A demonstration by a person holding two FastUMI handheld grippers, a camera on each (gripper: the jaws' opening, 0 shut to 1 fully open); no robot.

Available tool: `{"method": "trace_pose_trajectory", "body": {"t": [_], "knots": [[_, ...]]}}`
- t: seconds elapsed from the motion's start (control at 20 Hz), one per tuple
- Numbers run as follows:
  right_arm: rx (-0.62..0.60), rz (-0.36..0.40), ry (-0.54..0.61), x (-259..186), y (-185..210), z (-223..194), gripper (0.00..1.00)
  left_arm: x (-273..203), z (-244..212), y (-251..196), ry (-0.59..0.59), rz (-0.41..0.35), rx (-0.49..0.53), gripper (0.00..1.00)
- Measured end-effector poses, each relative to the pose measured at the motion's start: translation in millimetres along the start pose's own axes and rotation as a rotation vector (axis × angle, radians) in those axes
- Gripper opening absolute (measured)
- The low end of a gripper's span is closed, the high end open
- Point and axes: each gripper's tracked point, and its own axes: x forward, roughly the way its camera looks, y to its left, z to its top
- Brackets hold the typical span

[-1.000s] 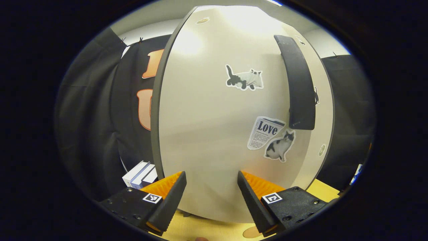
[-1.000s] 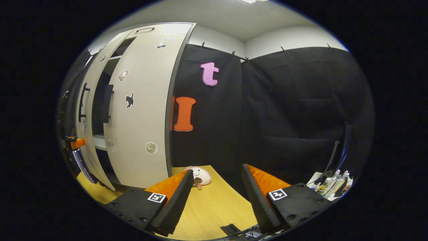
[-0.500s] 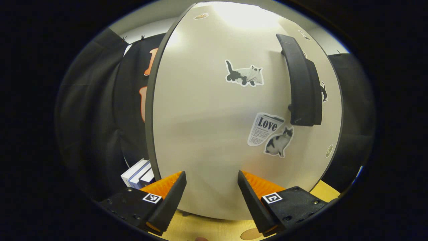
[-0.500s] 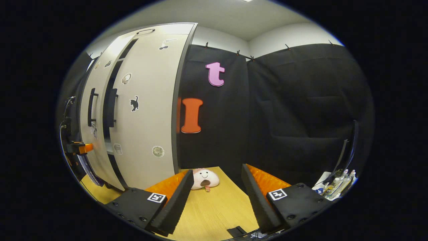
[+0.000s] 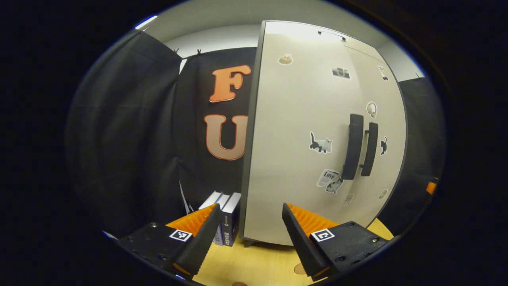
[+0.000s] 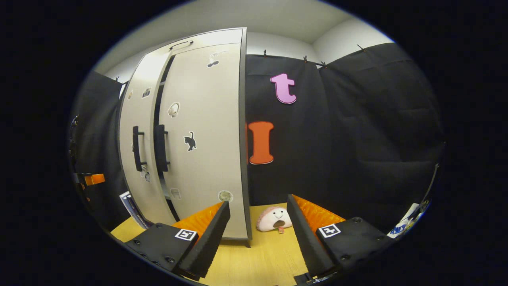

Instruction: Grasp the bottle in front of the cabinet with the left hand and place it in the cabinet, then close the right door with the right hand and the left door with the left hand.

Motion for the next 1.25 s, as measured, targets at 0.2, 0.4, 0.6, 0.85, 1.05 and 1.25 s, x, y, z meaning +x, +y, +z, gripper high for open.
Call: {"method": "trace_pose_trajectory", "body": {"t": [0.2,0.4,0.6,0.85,1.05,1.25], "knots": [[-0.004,0.054,-0.036,-2.1,11.6,24.4,0.95,-36.6,39.7,27.5,-0.065,0.055,0.032,0.94],[-0.009,0.084,-0.081,-12.0,16.8,46.2,0.95,-64.2,64.6,34.1,-0.117,0.077,0.037,0.94],[-0.004,0.086,-0.095,-20.9,12.9,52.8,0.95,-72.4,73.9,34.3,-0.137,0.069,0.015,0.91],[-0.013,0.059,-0.107,-28.1,1.9,56.3,0.95,-69.0,75.7,20.4,-0.141,0.04,0.018,0.94],[-0.012,0.055,-0.118,-31.4,-0.4,58.6,0.95,-70.2,78.6,16.7,-0.138,0.021,0.001,0.94],[-0.01,0.052,-0.13,-33.6,-0.8,60.3,0.95,-74.4,88.5,16.9,-0.157,0.017,0.011,0.94]]}}
